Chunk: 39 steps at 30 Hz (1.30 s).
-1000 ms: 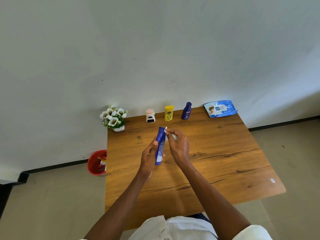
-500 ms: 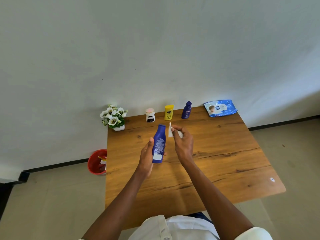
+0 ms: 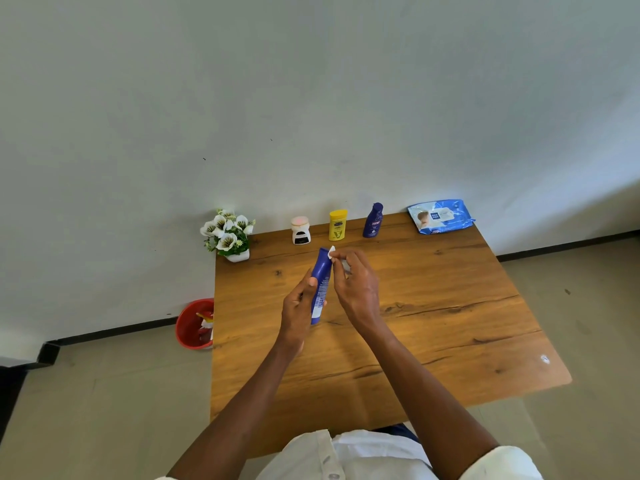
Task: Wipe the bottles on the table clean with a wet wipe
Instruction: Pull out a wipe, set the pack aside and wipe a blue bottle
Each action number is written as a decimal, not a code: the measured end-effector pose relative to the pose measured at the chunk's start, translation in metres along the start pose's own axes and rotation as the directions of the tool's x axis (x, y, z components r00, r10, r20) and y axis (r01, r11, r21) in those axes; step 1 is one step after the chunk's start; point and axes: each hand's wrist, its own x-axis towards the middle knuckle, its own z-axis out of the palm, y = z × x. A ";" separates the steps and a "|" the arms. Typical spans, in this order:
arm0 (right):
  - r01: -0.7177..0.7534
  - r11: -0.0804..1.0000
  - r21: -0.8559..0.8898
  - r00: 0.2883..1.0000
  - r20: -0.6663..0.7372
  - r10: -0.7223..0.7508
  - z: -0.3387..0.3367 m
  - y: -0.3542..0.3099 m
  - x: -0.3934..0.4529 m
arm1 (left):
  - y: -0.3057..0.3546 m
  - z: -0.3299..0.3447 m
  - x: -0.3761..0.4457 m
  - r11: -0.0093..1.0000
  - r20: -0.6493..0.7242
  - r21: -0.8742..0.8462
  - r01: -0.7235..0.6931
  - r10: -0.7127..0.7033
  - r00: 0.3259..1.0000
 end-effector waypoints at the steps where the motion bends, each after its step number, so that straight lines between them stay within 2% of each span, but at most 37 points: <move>1: -0.021 1.000 -0.014 1.000 0.007 0.021 0.000 0.001 0.000 | 0.000 0.000 0.000 1.000 -0.002 -0.003 -0.007 0.007 1.000; 5: -0.074 0.995 -0.067 0.995 0.057 0.077 0.000 0.012 -0.001 | 0.001 0.003 -0.001 1.000 0.011 0.000 0.008 -0.008 1.000; 7: -0.121 0.993 0.003 0.992 0.046 0.121 -0.001 0.016 -0.002 | 0.003 0.005 0.001 1.000 0.020 -0.007 0.030 -0.030 0.999; 10: -0.280 0.944 0.175 0.959 0.017 0.282 -0.002 0.015 0.000 | 0.004 0.009 0.001 0.997 0.008 -0.044 0.064 -0.064 0.998; 13: -0.324 0.900 0.290 0.939 -0.015 0.343 -0.006 0.012 0.001 | 0.003 0.008 0.002 0.995 -0.009 -0.055 0.085 -0.086 0.996; 15: -0.268 0.913 0.307 0.957 -0.029 0.290 -0.010 0.008 0.000 | 0.003 0.007 0.002 0.995 -0.011 -0.048 0.086 -0.087 0.996; 19: -0.030 0.977 0.209 0.997 -0.062 0.044 -0.011 0.001 -0.001 | 0.003 0.007 0.002 0.996 0.017 -0.061 0.064 -0.063 0.998; 25: 0.125 0.991 0.041 0.991 -0.058 -0.122 -0.009 0.004 0.000 | 0.004 0.005 0.003 0.999 0.022 -0.036 0.014 -0.013 1.000; 31: 0.100 0.994 0.032 0.991 -0.093 -0.097 -0.007 0.009 0.001 | 0.004 0.003 0.002 1.000 -0.005 -0.010 0.001 -0.001 1.000; 39: 0.122 0.992 0.021 0.990 -0.072 -0.120 -0.009 0.009 0.000 | 0.003 0.004 0.002 1.000 -0.003 -0.001 -0.002 0.002 1.000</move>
